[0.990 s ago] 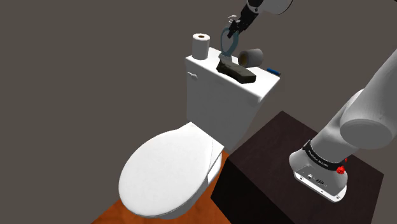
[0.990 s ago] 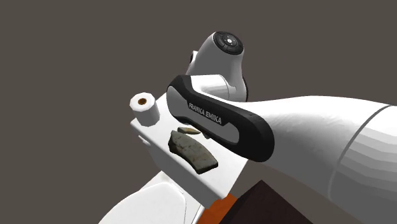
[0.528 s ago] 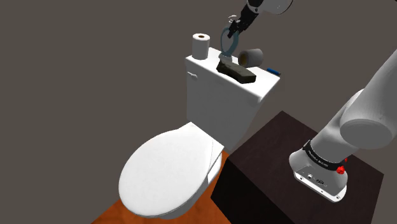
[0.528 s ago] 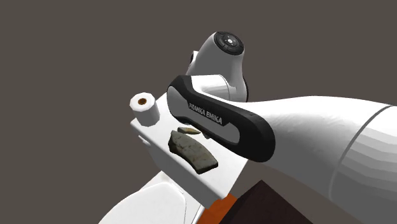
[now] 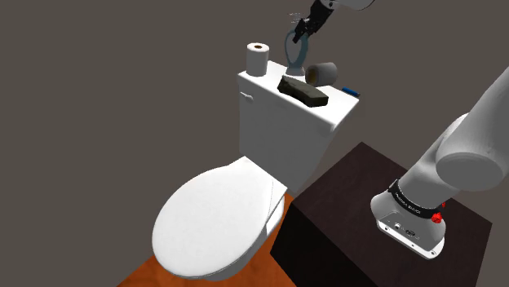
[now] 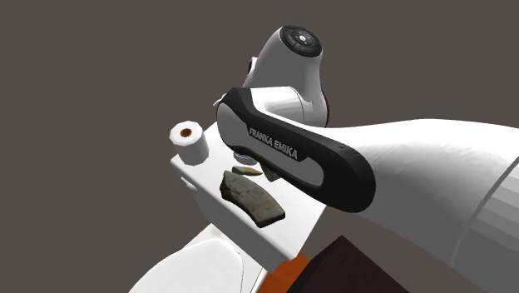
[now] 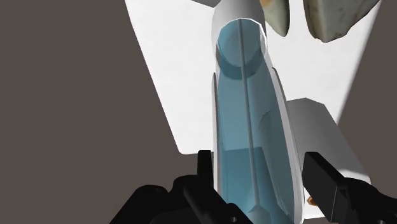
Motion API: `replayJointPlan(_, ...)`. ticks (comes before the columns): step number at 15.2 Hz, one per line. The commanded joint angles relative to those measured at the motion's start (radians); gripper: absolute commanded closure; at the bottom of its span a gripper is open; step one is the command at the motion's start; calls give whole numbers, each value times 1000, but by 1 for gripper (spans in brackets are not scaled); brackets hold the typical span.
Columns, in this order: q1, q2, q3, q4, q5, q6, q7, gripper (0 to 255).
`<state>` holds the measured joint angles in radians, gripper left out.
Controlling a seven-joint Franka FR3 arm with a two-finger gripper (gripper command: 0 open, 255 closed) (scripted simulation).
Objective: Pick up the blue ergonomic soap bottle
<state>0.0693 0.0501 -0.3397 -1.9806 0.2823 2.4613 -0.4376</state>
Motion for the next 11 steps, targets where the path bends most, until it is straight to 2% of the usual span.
replayJointPlan(1,-1,-6,-2,22,-10,-27,10,255)
replayJointPlan(11,-1,-30,-5,104,-46,-127,47,255)
